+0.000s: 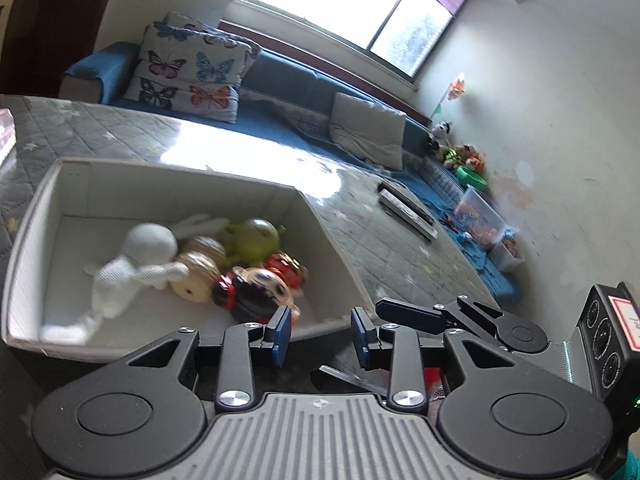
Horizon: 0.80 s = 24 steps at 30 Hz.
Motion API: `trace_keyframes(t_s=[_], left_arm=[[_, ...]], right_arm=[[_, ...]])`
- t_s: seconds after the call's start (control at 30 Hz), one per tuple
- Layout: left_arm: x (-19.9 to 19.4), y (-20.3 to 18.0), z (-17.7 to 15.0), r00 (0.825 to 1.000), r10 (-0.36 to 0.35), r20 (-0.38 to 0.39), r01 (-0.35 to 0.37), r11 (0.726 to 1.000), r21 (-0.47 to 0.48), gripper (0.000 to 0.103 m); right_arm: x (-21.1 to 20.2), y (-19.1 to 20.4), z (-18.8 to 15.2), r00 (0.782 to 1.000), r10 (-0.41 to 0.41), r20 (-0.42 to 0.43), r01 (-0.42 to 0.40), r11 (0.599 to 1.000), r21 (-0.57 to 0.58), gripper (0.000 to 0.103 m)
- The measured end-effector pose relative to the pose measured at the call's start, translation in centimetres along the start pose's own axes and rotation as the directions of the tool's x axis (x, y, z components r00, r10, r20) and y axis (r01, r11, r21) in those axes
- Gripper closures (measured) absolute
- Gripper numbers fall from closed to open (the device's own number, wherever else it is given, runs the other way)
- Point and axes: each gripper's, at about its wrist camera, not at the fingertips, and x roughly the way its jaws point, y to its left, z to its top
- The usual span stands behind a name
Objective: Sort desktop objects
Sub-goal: 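Lower the peanut toy into the box and open the left tool, then move the left tool down and close it on the red round toy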
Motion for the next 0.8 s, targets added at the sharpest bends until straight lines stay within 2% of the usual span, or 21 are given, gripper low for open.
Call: trace_keyframes(t_s=[0.27,0.53,0.8], left_arm=[[1.6,-2.1,-2.6,0.997,-0.036,-0.073,0.038,0.999,0.035,0.068],[4.3,-4.2,-4.7,0.985,-0.073,-0.159,0.083,0.995,0.055,0.068],[6.2,-5.1,-5.0,0.978,-0.1,-0.185,0.11,0.993,0.044,0.068]], right_arm=[[-2.6,-1.1,-3.9,0.997,-0.077,-0.026,0.078,0.996,0.041,0.019],[-4.9,-3.3,-7.0,0.983,-0.178,-0.044,0.182,0.978,0.103,0.016],[-4.6,-5.8,-8.5,0.964,-0.256,-0.073,0.264,0.954,0.145,0.016]])
